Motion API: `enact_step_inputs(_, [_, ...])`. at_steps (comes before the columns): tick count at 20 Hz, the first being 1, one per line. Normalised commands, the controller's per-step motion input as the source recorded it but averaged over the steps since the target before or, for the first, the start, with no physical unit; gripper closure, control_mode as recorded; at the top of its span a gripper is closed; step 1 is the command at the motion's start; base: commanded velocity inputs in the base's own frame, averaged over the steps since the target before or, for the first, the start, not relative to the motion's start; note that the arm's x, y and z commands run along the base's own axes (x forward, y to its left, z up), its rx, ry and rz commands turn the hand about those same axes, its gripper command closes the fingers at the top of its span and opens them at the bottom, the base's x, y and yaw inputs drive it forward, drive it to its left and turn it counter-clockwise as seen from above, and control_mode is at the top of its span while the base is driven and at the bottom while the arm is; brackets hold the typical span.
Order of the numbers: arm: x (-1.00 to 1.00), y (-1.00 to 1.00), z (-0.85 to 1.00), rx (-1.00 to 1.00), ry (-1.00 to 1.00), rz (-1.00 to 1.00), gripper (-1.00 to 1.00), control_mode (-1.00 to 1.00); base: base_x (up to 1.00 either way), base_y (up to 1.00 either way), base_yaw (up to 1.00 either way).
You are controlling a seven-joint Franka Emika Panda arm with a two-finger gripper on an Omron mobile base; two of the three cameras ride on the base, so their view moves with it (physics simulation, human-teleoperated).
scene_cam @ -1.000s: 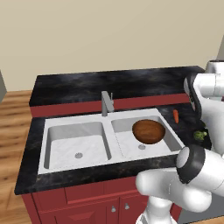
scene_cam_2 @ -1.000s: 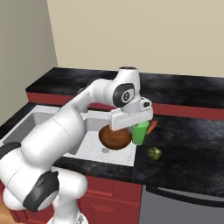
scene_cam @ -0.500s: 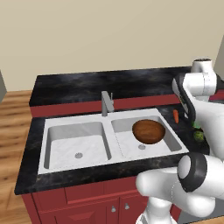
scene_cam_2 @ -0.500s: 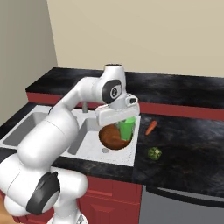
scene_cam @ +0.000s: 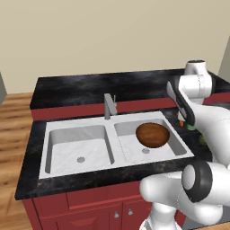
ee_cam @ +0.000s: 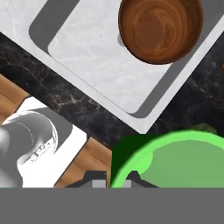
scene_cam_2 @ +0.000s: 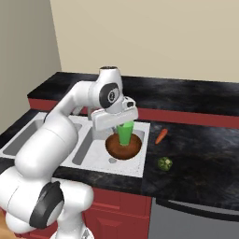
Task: Remove the broccoli and carrot from the sink. Then move the bowl and cup from the counter to the sink for washing.
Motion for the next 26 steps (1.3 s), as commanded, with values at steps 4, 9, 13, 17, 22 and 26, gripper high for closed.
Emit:
enact_step_inputs(4, [0.11, 0.29, -0.04, 0.05, 0.0, 0.05, 1.0, -1.0, 0.0, 0.0, 0.0])
enact_step_inputs(9, [0.15, 0.29, -0.09, 0.07, 0.0, 0.07, 1.0, -1.0, 0.0, 0.0, 0.0])
enact_step_inputs(13, [0.18, 0.27, -0.11, 0.04, 0.0, 0.12, 1.0, -1.0, 0.0, 0.0, 0.0])
enact_step_inputs(17, [0.19, 0.25, -0.12, 0.01, -0.02, 0.1, 1.0, -1.0, 0.0, 0.0, 0.0])
enact_step_inputs(22, [0.2, 0.23, -0.14, 0.03, 0.0, 0.13, 1.0, -1.0, 0.0, 0.0, 0.0])
enact_step_inputs(26, [0.17, 0.2, -0.13, 0.05, 0.0, 0.19, 1.0, -1.0, 0.0, 0.0, 0.0])
